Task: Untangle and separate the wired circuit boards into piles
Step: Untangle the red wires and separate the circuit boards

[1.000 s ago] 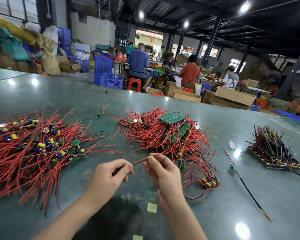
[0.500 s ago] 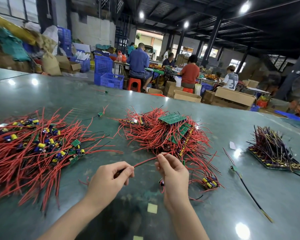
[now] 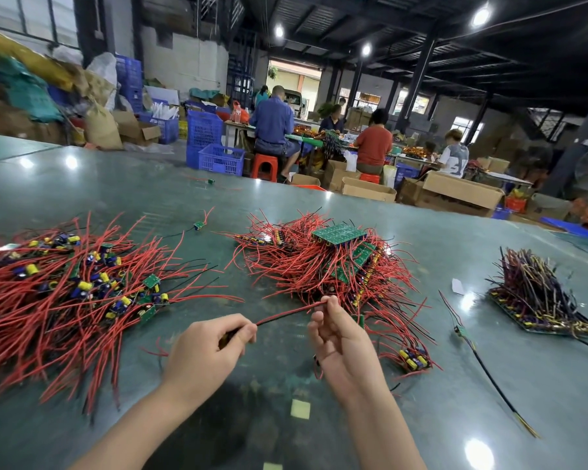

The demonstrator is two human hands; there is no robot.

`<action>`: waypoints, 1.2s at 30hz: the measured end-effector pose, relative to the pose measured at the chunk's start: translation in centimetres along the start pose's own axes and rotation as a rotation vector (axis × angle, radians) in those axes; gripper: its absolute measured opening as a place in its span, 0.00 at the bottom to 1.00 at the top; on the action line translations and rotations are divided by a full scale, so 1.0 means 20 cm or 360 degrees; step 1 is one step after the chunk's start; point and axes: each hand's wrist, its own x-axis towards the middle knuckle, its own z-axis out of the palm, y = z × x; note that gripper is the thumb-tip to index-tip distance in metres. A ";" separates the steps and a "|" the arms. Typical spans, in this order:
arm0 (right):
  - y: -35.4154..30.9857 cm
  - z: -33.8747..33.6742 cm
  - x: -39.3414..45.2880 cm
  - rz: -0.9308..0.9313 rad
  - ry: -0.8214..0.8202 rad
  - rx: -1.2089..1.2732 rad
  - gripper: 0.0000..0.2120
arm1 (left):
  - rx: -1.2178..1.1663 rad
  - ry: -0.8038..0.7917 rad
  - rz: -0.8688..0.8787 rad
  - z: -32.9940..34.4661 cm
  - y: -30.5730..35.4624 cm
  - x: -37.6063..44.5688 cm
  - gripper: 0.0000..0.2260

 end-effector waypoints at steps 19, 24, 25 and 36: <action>-0.03 -0.02 0.01 -0.0152 -0.0003 -0.0304 0.07 | 0.0015 -0.0110 0.0153 -0.04 -0.03 0.01 0.13; 0.03 0.02 0.01 -0.0232 -0.0096 -0.0419 0.11 | -0.1114 -0.0211 -0.0227 -0.02 0.02 0.04 0.05; 0.05 0.02 0.00 -0.0194 -0.0122 -0.0467 0.11 | -0.1254 -0.0157 -0.0254 -0.02 0.02 0.05 0.05; 0.21 0.08 -0.11 0.0099 -0.0741 -0.1090 0.14 | -0.1596 0.0328 -0.0016 -0.04 0.01 0.08 0.11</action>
